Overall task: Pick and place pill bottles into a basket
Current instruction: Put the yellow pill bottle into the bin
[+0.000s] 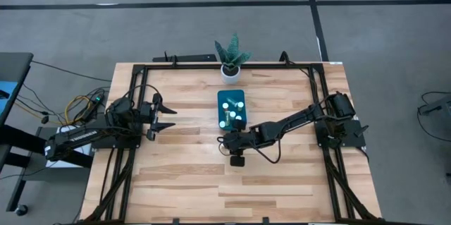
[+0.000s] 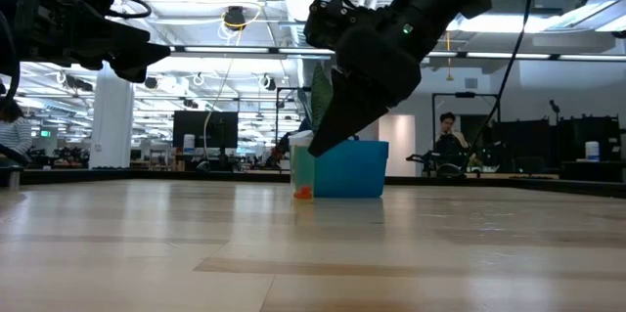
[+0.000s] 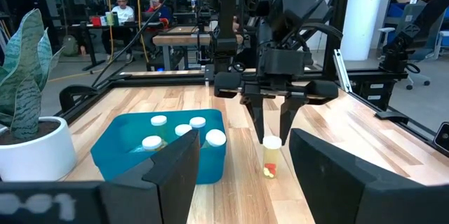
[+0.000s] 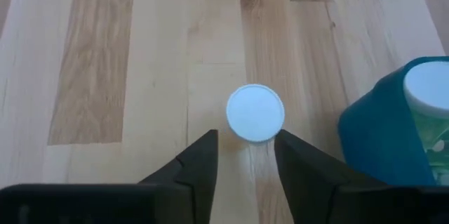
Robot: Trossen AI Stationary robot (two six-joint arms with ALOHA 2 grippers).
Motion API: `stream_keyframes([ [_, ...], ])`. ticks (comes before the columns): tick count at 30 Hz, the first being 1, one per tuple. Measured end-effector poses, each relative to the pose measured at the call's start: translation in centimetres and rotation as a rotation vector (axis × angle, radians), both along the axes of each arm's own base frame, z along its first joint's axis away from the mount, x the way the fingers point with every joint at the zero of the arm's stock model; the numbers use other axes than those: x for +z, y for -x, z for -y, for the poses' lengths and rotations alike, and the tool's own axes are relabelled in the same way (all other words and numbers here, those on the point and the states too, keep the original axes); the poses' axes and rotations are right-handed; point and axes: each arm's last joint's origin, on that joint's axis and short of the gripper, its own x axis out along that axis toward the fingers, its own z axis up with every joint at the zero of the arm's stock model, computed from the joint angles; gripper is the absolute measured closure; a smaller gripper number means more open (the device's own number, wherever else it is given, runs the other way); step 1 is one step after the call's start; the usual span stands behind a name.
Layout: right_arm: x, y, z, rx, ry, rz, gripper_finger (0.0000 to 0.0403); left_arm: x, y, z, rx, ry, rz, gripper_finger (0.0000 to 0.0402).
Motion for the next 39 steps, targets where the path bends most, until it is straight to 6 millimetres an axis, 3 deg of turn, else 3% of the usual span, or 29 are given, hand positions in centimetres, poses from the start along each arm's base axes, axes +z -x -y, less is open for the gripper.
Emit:
stream_keyframes([
  [9, 0.2, -0.2, -0.1, 0.000, -0.007, 0.029, 0.0232, 0.0, 0.0, 0.0, 0.000, 0.000, 0.000, 0.0189],
  [23, 0.4, -0.5, 0.1, 0.012, 0.002, 0.063, 0.0245, 0.0, 0.0, 0.0, 0.000, 0.000, 0.000, 0.0189],
  [29, -1.2, -1.2, 0.1, 0.010, 0.001, 0.066, 0.0238, 0.0, 0.0, 0.0, 0.000, 0.000, 0.000, 0.0189],
  [39, -1.1, -1.7, 0.3, 0.002, 0.005, 0.071, 0.0246, 0.0, 0.0, 0.0, 0.000, 0.000, 0.000, 0.0189],
])
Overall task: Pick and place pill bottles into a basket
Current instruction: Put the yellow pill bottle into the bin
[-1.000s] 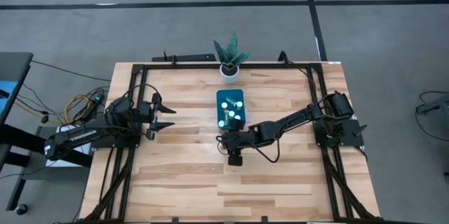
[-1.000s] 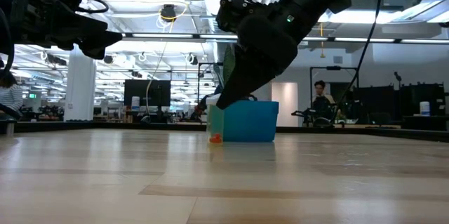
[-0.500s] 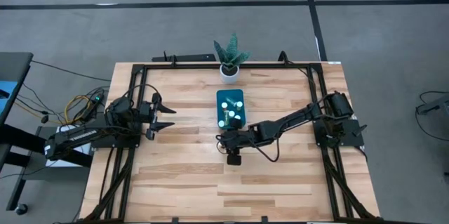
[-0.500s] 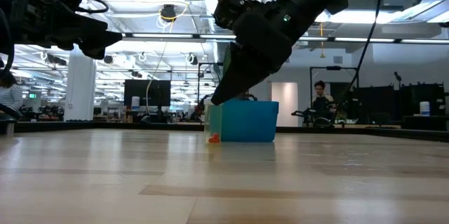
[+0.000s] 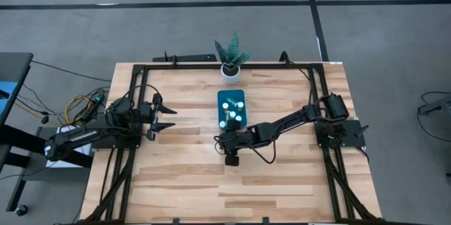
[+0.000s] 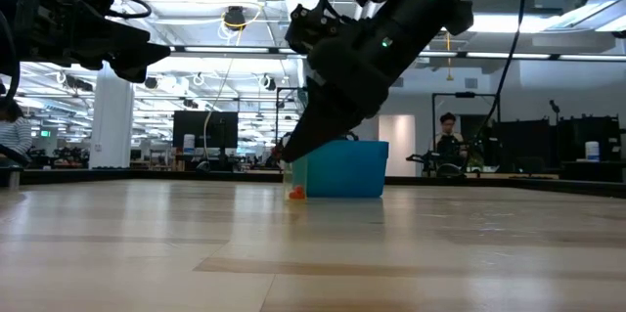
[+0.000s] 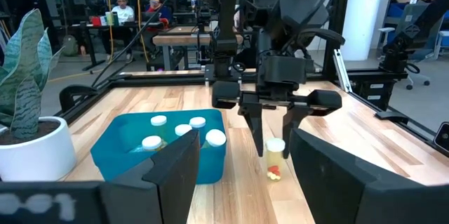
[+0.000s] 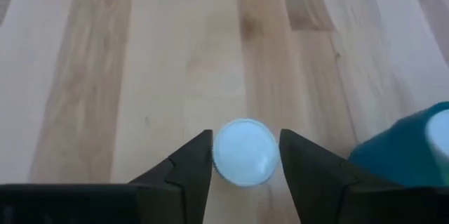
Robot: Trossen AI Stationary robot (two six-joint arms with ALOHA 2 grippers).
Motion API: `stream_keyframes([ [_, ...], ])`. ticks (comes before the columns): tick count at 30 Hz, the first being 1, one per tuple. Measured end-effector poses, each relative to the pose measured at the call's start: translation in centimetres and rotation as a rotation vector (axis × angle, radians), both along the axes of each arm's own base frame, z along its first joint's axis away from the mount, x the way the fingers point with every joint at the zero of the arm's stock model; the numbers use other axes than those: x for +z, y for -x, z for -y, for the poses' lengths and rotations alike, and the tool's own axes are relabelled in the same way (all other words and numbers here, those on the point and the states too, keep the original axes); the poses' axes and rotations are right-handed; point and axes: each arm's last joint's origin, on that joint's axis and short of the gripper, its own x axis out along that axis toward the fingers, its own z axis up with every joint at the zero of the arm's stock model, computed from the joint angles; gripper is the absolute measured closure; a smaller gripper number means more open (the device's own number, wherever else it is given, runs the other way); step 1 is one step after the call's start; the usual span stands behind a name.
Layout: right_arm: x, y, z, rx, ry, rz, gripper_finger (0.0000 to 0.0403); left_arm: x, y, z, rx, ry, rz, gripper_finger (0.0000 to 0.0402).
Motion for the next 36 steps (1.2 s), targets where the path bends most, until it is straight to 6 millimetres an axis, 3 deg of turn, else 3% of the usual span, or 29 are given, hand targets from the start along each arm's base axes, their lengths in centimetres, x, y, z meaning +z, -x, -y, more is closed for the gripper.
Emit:
stream_keyframes([
  [14, 0.9, -0.3, 0.0, -0.003, -0.008, 0.028, 0.0289, 0.0, 0.0, 0.0, 0.000, 0.000, 0.000, 0.0189],
  [22, 6.7, -0.8, 0.5, -0.017, -0.040, 0.188, 0.0282, 0.0, 0.0, 0.0, 0.000, 0.000, 0.000, 0.0189],
  [29, 12.5, 1.0, 4.2, -0.195, 0.130, 0.287, 0.0287, 0.0, 0.0, 0.0, 0.000, 0.000, 0.000, 0.0189],
  [32, 12.9, 1.9, 6.5, -0.309, 0.202, 0.233, 0.0283, 0.0, 0.0, 0.0, 0.000, 0.000, 0.000, 0.0189],
  [36, 12.0, 2.4, 9.7, -0.455, 0.163, 0.151, 0.0282, 0.0, 0.0, 0.0, 0.000, 0.000, 0.000, 0.0189],
])
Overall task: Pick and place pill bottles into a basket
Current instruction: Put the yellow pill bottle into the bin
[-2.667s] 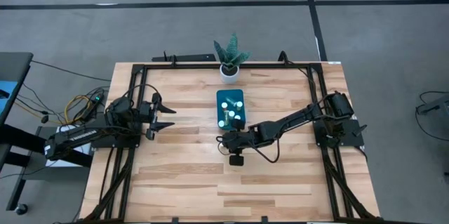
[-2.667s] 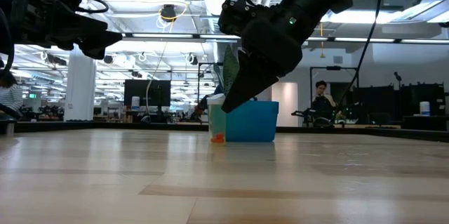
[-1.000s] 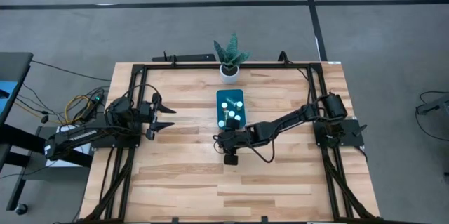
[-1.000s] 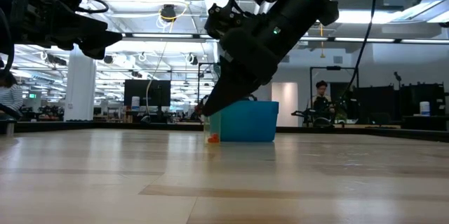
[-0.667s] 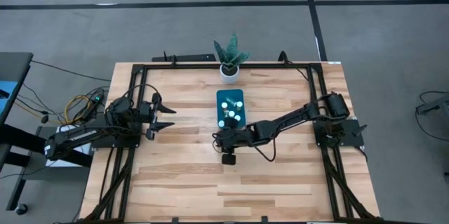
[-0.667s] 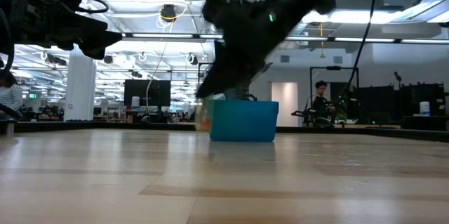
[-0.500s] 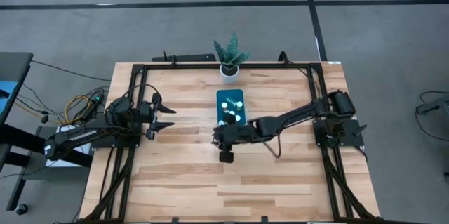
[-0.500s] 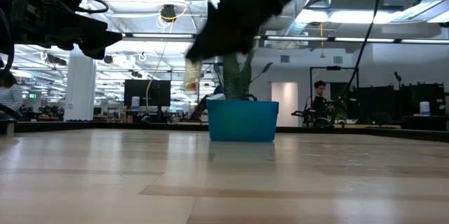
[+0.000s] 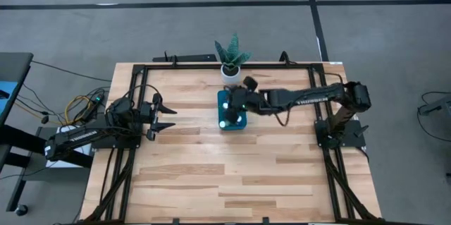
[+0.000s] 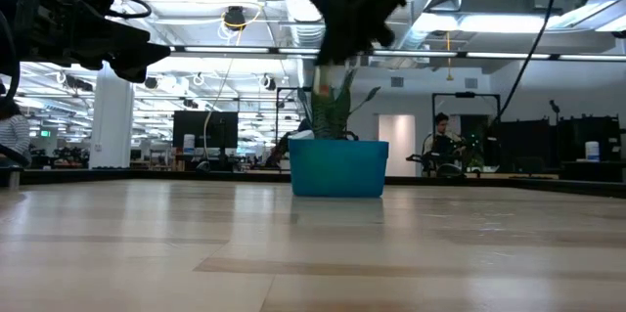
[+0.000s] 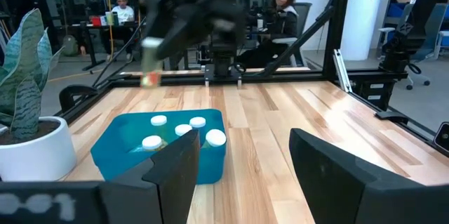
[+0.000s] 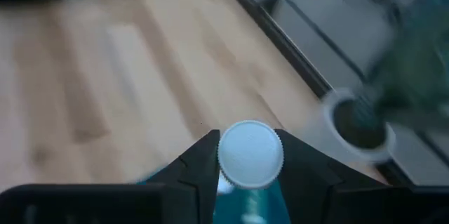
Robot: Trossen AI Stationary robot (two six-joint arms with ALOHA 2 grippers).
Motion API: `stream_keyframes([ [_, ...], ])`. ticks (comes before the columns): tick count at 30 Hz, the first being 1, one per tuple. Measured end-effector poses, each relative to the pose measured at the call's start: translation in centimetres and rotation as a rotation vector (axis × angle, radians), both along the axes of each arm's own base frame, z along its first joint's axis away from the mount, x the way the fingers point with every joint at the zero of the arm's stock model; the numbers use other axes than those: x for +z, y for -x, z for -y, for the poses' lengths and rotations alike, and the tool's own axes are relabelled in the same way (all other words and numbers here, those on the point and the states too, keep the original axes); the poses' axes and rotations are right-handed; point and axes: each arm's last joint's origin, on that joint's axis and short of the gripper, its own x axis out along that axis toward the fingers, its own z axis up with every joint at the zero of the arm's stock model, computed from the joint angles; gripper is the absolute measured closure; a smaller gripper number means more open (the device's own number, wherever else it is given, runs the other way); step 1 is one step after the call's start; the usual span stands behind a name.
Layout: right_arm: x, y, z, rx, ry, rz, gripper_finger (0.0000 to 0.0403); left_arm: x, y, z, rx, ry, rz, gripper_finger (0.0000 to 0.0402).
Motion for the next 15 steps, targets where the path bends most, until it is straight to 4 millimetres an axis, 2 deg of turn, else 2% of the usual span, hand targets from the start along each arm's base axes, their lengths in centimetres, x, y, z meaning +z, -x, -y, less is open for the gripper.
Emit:
stream_keyframes([
  [5, -2.4, -0.7, 2.8, -0.074, -0.050, -0.052, 0.0286, 0.0, 0.0, 0.0, 0.000, 0.000, 0.000, 0.0189],
  [15, -6.1, -2.3, 4.6, -0.052, -0.091, -0.099, 0.0284, 0.0, 0.0, 0.0, 0.000, 0.000, 0.000, 0.0189],
])
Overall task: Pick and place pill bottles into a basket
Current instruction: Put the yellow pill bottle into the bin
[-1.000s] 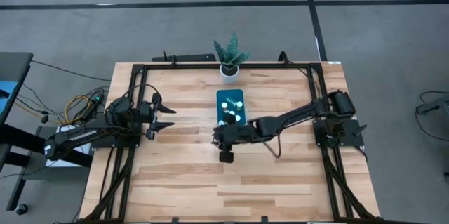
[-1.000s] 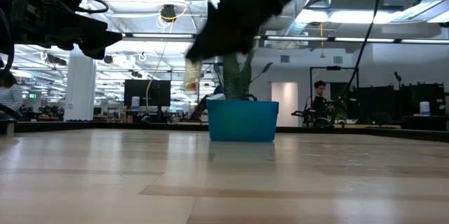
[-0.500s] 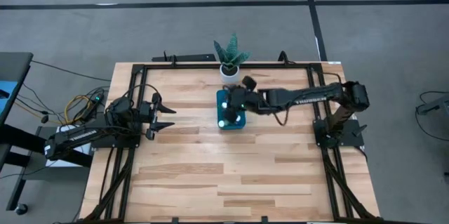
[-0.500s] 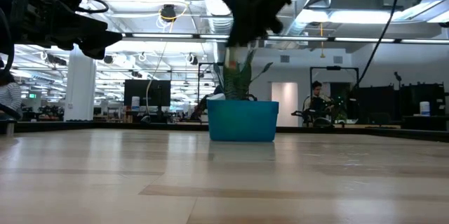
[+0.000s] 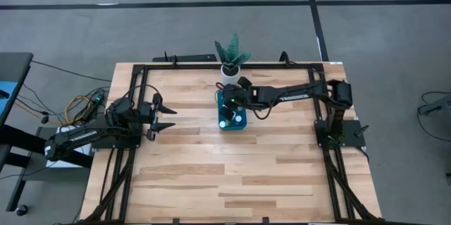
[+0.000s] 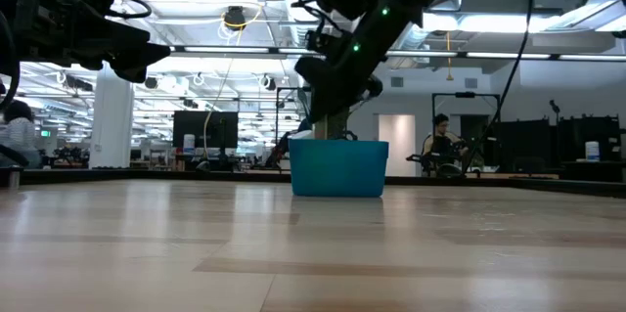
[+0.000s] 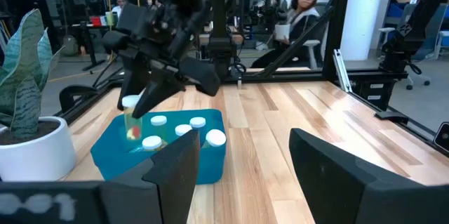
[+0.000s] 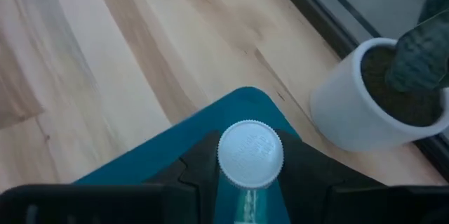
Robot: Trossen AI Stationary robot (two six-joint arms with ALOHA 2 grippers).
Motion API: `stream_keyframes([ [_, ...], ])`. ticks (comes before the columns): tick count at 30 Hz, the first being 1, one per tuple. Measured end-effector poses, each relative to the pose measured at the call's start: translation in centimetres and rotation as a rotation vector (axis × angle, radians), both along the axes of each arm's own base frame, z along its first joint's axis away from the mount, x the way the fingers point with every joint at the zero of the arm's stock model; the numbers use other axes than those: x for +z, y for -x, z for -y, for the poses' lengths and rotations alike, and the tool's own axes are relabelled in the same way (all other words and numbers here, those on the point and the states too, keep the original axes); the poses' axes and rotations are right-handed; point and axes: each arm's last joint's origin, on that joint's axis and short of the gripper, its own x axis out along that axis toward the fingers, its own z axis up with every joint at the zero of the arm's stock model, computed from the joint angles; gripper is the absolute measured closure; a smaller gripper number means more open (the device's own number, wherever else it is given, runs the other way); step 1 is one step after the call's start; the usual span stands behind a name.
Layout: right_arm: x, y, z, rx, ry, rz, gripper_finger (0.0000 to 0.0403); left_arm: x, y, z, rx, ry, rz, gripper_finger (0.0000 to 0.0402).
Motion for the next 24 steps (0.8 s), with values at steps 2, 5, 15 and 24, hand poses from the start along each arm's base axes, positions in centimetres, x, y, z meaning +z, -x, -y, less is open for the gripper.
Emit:
stream_keyframes([
  [2, -0.2, 0.0, 0.3, 0.008, 0.003, -0.013, 0.0285, 0.0, 0.0, 0.0, 0.000, 0.000, 0.000, 0.0189],
  [5, -0.1, 0.0, 0.5, 0.012, 0.007, -0.011, 0.0284, 0.0, 0.0, 0.0, 0.000, 0.000, 0.000, 0.0189],
  [15, -1.7, -0.4, 0.8, 0.060, -0.028, -0.039, 0.0284, 0.0, 0.0, 0.0, 0.001, 0.000, 0.000, 0.0189],
  [24, -2.2, -0.8, 0.8, 0.082, -0.015, -0.043, 0.0284, 0.0, 0.0, 0.0, 0.000, 0.000, 0.000, 0.0189],
])
